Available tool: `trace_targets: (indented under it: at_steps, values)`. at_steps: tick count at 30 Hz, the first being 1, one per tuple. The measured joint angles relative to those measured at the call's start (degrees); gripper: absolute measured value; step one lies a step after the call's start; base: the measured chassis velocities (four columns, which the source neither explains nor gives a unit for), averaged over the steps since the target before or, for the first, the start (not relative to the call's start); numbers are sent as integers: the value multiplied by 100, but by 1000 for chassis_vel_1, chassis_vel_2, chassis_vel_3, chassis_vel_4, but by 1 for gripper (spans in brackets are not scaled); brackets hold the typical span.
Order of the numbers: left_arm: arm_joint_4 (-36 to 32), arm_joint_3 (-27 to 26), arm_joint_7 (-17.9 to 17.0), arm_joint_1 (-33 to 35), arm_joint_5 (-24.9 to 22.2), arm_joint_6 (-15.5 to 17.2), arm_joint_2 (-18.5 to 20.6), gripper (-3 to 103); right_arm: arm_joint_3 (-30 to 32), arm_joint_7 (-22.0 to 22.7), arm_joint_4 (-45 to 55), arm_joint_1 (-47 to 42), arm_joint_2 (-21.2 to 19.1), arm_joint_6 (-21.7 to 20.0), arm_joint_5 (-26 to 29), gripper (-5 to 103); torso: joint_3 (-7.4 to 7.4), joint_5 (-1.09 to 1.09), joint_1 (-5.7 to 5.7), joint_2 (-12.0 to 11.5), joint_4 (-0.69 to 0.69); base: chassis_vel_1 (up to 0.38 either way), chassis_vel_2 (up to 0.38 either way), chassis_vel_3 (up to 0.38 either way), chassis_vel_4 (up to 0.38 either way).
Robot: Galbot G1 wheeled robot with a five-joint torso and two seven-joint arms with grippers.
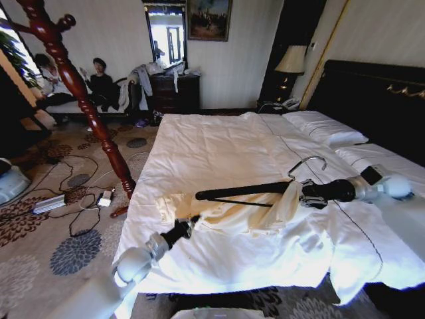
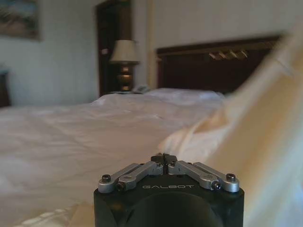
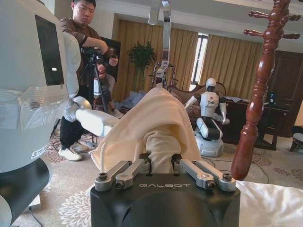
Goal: Pick up the clothes from the bed and hang them on the clothes hanger.
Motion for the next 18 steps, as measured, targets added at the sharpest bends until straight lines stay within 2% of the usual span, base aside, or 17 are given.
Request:
trace_targets:
  at_steps: [2, 3, 4, 6, 7, 8, 13, 18]
  values:
    - [53, -38, -126, -215, -956, 265, -228, 0, -14, 0, 30, -21, 51, 0, -6, 15, 0, 0, 0, 0, 0, 0, 0, 0, 0]
    - [53, -38, -126, -215, -956, 265, -228, 0, -14, 0, 30, -21, 51, 0, -6, 15, 0, 0, 0, 0, 0, 0, 0, 0, 0]
    - [90, -64, -164, -310, -1460, 386, -372, 0, -26, 0, 49, -36, 76, 1, -6, 15, 0, 0, 0, 0, 0, 0, 0, 0, 0]
    - [138, -125, -197, -432, -2087, 542, -553, 0, -40, 0, 74, -63, 111, 0, 5, 15, 0, 0, 0, 0, 0, 0, 0, 0, 0]
    - [138, -125, -197, -432, -2087, 542, -553, 0, -40, 0, 74, -63, 111, 0, 5, 15, 0, 0, 0, 0, 0, 0, 0, 0, 0]
    - [182, -165, -219, -524, -2548, 671, -664, 0, -42, 0, 77, -77, 128, 0, 9, 15, 0, 0, 0, -1, -1, 0, 0, 0, 0]
    - [235, -141, -302, -690, -2821, 726, -769, 0, -45, 0, 50, -81, 149, 0, 45, 15, 0, -1, 0, -1, 0, 0, 0, 0, 0]
    - [-40, -336, -431, -998, -3171, 736, -817, 0, -85, 53, -14, -88, 248, -13, -6, 15, 0, -1, 0, 0, 0, 0, 0, 0, 0]
